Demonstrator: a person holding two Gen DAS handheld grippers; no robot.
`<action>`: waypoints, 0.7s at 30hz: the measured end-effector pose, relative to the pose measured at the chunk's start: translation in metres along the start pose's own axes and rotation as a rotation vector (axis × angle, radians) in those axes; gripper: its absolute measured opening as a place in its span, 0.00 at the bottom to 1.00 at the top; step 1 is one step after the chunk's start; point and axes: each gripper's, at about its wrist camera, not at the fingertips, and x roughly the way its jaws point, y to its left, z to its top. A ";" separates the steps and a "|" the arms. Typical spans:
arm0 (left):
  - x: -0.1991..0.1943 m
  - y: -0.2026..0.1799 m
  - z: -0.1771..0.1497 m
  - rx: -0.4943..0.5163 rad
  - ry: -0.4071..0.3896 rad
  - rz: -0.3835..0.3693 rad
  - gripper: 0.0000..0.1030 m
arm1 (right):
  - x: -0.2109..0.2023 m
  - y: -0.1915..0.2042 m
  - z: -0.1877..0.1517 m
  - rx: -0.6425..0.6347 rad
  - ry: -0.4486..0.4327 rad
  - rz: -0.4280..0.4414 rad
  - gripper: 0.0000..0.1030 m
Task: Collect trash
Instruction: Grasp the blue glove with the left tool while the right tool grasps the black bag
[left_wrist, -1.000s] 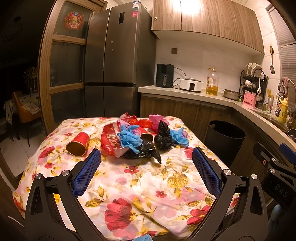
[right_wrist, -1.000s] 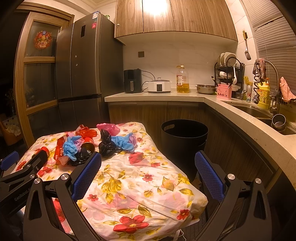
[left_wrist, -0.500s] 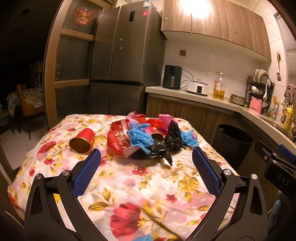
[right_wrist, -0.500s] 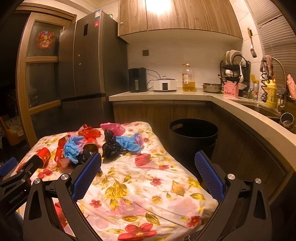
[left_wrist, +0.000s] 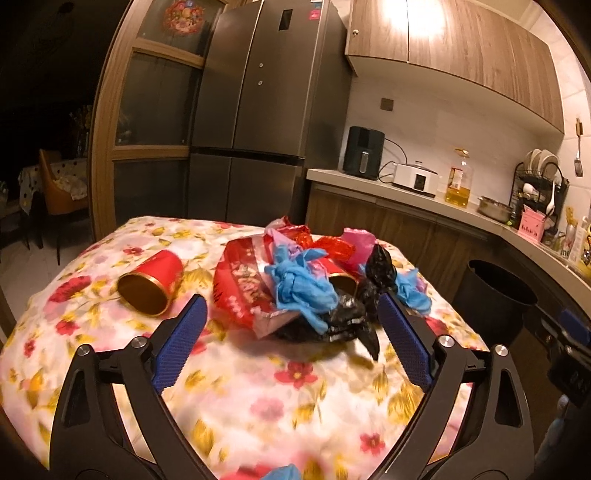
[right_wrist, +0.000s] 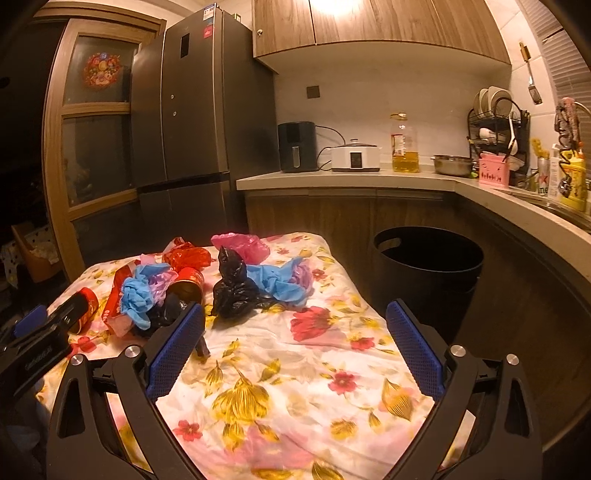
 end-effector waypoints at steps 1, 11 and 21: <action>0.006 -0.001 0.001 -0.001 0.003 -0.001 0.85 | 0.006 0.000 0.000 0.002 0.000 0.006 0.90; 0.086 0.001 0.005 -0.013 0.089 0.031 0.67 | 0.066 0.003 0.001 0.015 0.019 0.084 0.81; 0.117 0.016 -0.001 -0.046 0.166 -0.011 0.30 | 0.121 0.024 0.004 0.022 0.061 0.162 0.70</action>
